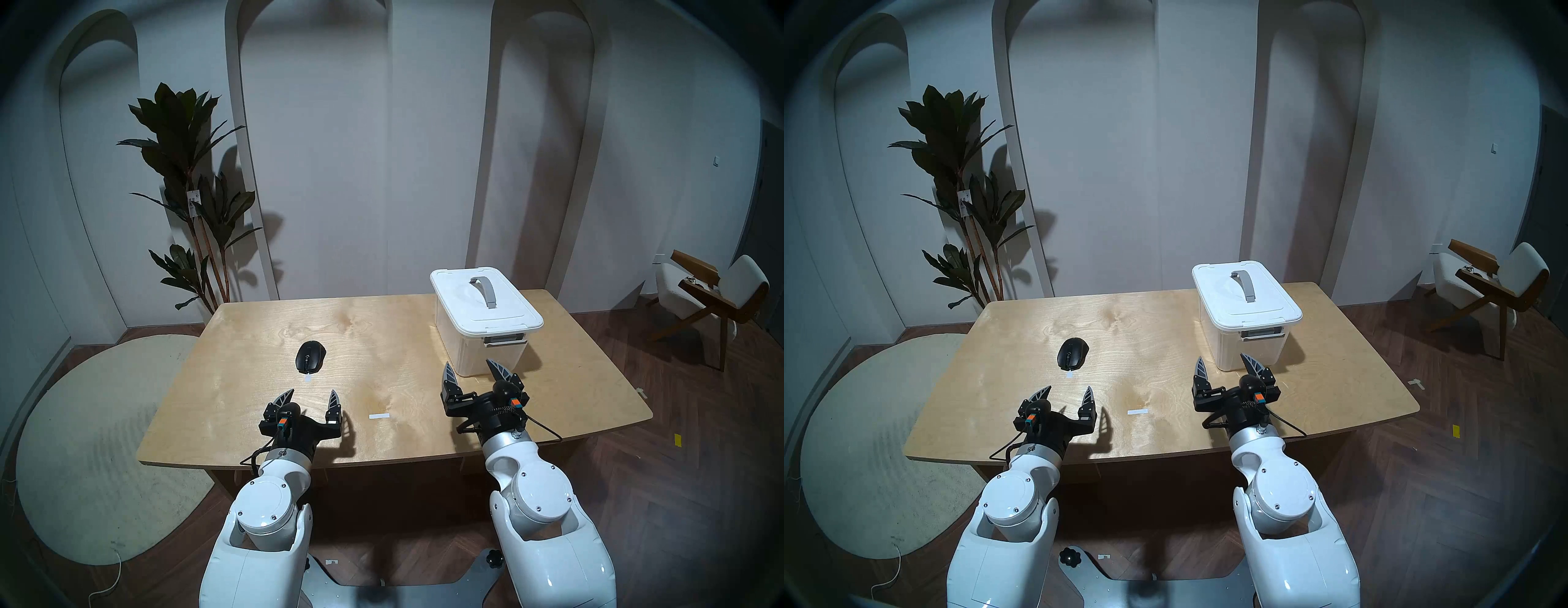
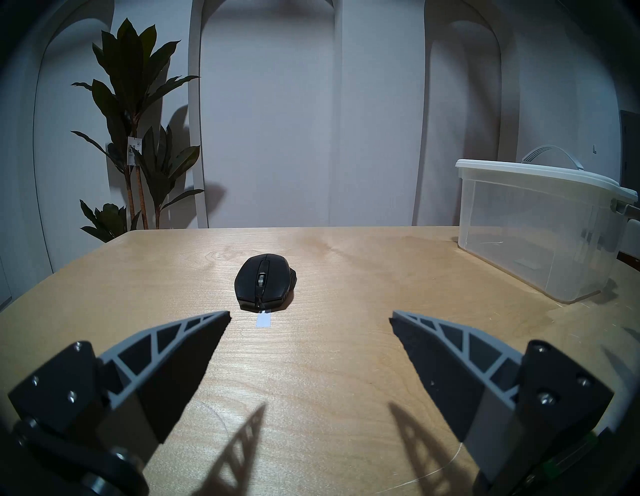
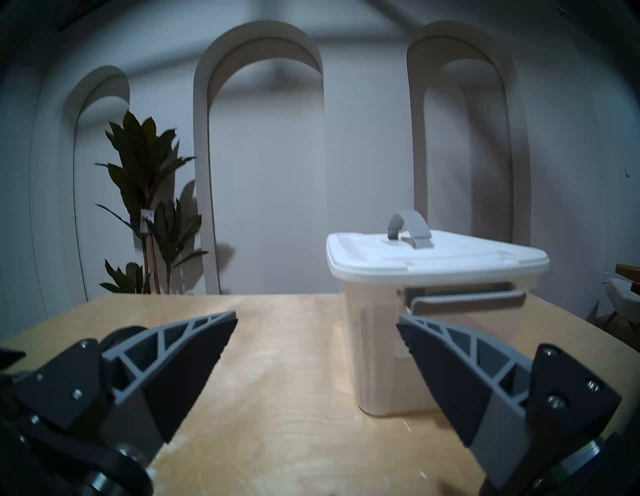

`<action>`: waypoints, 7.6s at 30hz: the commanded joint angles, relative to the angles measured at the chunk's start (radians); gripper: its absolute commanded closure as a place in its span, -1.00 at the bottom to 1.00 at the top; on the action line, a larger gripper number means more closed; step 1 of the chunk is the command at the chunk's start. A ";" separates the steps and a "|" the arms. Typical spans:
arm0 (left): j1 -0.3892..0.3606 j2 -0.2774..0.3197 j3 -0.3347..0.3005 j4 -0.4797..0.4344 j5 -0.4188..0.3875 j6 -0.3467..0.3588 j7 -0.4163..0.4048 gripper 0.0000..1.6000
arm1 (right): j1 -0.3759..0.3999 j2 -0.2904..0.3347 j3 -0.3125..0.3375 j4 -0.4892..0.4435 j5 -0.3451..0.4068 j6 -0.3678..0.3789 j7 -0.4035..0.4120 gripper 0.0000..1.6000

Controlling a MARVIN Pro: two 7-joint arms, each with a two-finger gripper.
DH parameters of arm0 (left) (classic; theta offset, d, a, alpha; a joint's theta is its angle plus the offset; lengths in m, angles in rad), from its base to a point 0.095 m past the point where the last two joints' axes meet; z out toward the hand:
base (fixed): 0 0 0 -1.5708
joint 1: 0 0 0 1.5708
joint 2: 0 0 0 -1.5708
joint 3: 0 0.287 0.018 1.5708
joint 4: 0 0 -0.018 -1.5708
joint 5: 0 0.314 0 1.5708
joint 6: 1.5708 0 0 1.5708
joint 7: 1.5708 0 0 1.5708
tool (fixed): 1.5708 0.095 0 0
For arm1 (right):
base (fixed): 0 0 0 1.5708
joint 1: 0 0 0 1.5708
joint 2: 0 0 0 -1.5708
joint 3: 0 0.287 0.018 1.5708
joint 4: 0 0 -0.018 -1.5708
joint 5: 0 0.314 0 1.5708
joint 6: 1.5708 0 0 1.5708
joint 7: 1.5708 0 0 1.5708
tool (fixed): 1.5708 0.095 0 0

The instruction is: Open a storage container and put mouse inside

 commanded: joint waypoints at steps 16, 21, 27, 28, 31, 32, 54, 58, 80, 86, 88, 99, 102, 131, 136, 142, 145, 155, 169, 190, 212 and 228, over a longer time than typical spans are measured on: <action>-0.005 -0.002 0.000 -0.017 0.000 -0.004 0.000 -1.00 | 0.223 -0.013 0.017 -0.126 -0.091 0.295 0.005 -1.00; -0.005 -0.002 0.000 -0.017 0.000 -0.004 0.000 -1.00 | 0.271 -0.026 0.032 -0.126 -0.094 0.349 0.010 -1.00; -0.006 -0.002 -0.001 -0.016 0.000 -0.004 -0.001 -1.00 | 0.323 -0.054 0.083 -0.107 -0.063 0.439 0.039 -1.00; -0.006 -0.002 -0.001 -0.016 0.000 -0.004 -0.001 -1.00 | 0.337 -0.055 0.092 -0.096 -0.058 0.454 0.043 -1.00; -0.006 -0.002 -0.001 -0.016 0.000 -0.004 -0.001 -1.00 | 0.365 -0.053 0.114 -0.071 -0.055 0.473 0.048 -1.00; -0.006 -0.002 -0.001 -0.016 0.000 -0.004 -0.001 -1.00 | 0.387 -0.049 0.127 -0.053 -0.051 0.491 0.053 -1.00; -0.007 -0.003 -0.002 -0.013 0.001 -0.005 -0.003 -1.00 | 0.589 0.000 0.225 0.144 0.006 0.611 0.078 -1.00; -0.007 -0.003 -0.002 -0.013 0.001 -0.005 -0.003 -1.00 | 0.639 0.014 0.223 0.195 0.016 0.633 0.087 -1.00; -0.005 -0.004 -0.002 -0.017 0.002 -0.004 -0.003 -1.00 | 0.829 0.026 0.212 0.457 0.036 0.712 0.019 -1.00; -0.005 -0.005 -0.003 -0.018 0.002 -0.004 -0.003 -1.00 | 0.887 0.076 0.161 0.569 0.031 0.682 0.100 -1.00; -0.005 -0.005 -0.003 -0.018 0.002 -0.004 -0.003 -1.00 | 0.897 0.083 0.154 0.594 0.030 0.668 0.115 -1.00; -0.004 -0.006 -0.003 -0.019 0.003 -0.004 -0.004 -1.00 | 0.935 0.073 0.145 0.696 0.019 0.614 0.099 -0.57; -0.004 -0.007 -0.003 -0.019 0.004 -0.003 -0.004 -1.00 | 0.922 0.081 0.129 0.689 0.009 0.591 0.112 1.00; -0.006 -0.009 -0.005 -0.016 0.005 -0.005 -0.006 -1.00 | 0.775 0.034 0.114 0.335 0.016 0.485 0.086 1.00; -0.006 -0.009 -0.005 -0.016 0.005 -0.005 -0.006 -1.00 | 0.739 0.017 0.140 0.272 0.035 0.466 0.057 1.00; -0.007 -0.009 -0.006 -0.014 0.005 -0.005 -0.007 -1.00 | 0.681 0.007 0.173 0.194 0.052 0.442 0.028 1.00; -0.007 -0.009 -0.006 -0.013 0.005 -0.005 -0.007 -1.00 | 0.650 0.004 0.192 0.162 0.049 0.422 0.002 1.00; -0.008 -0.010 -0.006 -0.012 0.006 -0.005 -0.008 -1.00 | 0.534 -0.010 0.283 0.037 0.040 0.377 -0.103 1.00; -0.006 -0.011 -0.007 -0.015 0.007 -0.005 -0.008 -1.00 | 0.350 -0.062 0.461 -0.131 0.034 0.395 -0.270 1.00; -0.004 -0.013 -0.008 -0.020 0.009 -0.003 -0.009 -1.00 | 0.346 -0.091 0.562 -0.008 0.229 0.452 -0.381 1.00; -0.003 -0.015 -0.009 -0.020 0.010 -0.003 -0.010 -1.00 | 0.418 -0.071 0.537 0.180 0.256 0.417 -0.378 1.00; -0.003 -0.016 -0.010 -0.020 0.011 -0.003 -0.011 -1.00 | 0.458 -0.051 0.533 0.258 0.291 0.480 -0.362 0.99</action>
